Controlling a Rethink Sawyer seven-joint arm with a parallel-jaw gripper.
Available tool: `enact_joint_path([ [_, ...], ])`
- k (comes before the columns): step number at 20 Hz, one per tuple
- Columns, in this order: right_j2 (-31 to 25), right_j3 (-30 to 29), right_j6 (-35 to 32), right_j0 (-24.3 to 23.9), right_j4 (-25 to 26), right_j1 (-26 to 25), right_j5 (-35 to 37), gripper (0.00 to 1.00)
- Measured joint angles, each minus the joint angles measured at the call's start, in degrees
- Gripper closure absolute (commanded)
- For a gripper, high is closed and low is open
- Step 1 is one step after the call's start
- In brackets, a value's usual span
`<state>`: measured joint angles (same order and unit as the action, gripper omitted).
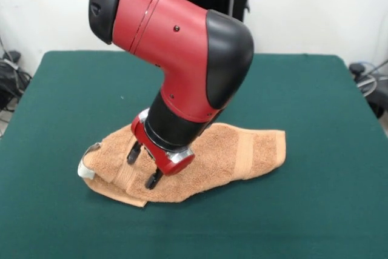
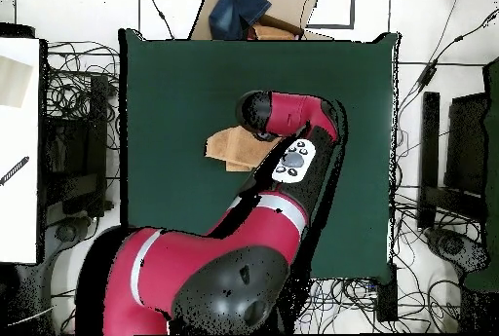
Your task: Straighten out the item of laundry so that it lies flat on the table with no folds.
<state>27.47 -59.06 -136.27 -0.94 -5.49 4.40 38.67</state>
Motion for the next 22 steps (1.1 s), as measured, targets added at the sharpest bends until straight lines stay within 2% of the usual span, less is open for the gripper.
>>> enact_joint_path([
  [22,0.39,-0.42,-0.01,-0.75,0.00,0.64,0.01,0.00],
])
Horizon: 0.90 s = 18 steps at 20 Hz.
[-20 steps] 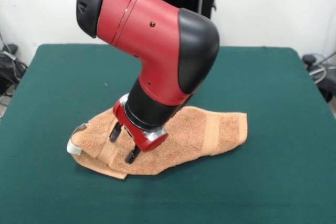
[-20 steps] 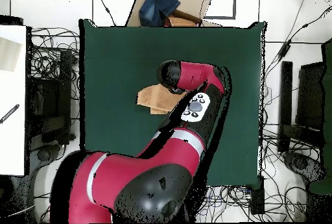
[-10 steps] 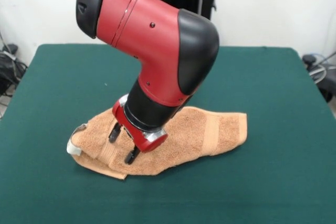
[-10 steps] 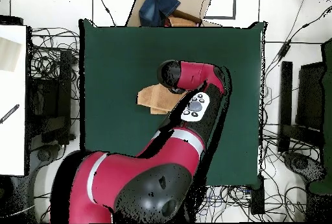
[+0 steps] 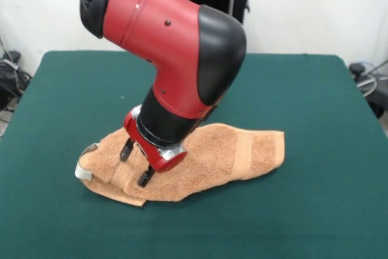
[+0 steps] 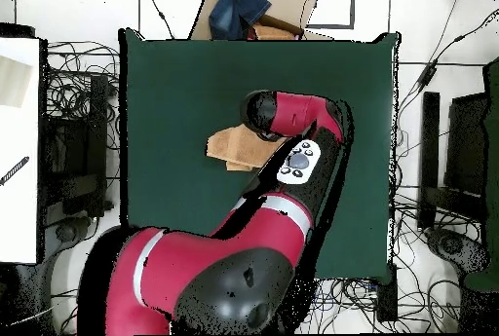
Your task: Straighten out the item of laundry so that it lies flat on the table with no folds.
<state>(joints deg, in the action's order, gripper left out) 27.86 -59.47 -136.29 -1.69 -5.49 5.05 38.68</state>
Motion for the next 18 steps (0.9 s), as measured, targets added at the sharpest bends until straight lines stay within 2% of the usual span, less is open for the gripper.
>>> enact_joint_path([
  [11,0.01,-2.43,0.00,-4.72,2.12,3.11,-0.18,0.00],
  [18,0.02,-3.23,0.00,-6.33,4.40,3.37,-2.48,0.00],
])
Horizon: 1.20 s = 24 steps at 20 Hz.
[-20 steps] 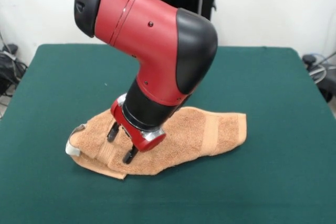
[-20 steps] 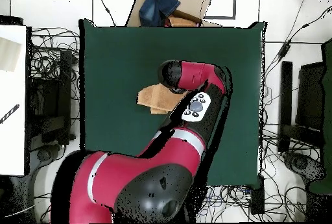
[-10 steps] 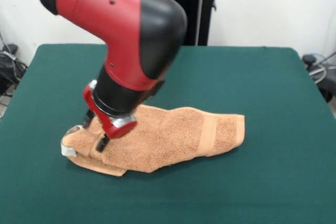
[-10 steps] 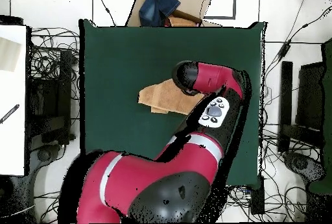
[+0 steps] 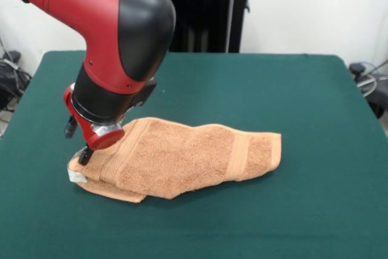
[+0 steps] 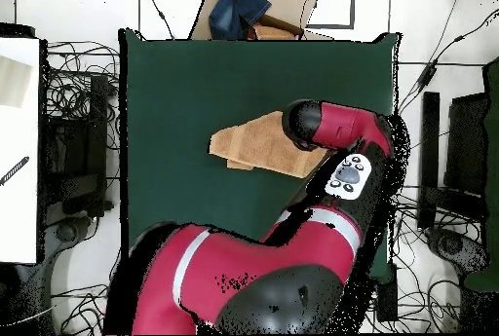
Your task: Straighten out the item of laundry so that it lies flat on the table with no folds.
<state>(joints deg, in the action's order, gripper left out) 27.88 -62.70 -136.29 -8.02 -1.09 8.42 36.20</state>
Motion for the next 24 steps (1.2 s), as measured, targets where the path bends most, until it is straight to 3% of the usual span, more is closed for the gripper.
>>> enact_joint_path([
  [24,-0.01,-0.49,0.00,1.07,1.37,0.48,-1.34,0.00],
])
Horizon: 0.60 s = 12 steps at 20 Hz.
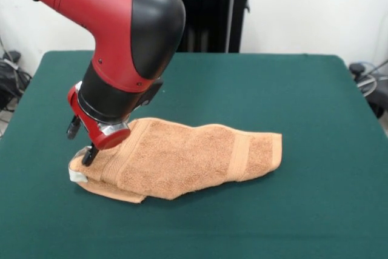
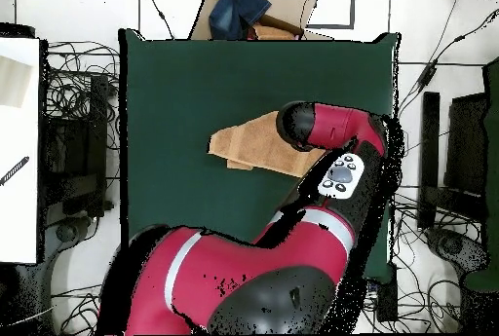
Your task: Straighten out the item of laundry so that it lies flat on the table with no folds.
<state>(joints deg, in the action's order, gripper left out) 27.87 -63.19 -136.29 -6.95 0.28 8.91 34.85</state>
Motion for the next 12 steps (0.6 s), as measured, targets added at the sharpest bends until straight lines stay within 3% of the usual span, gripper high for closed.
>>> enact_joint_path([
  [12,0.00,1.32,0.00,-0.04,0.01,-0.01,2.29,0.00],
])
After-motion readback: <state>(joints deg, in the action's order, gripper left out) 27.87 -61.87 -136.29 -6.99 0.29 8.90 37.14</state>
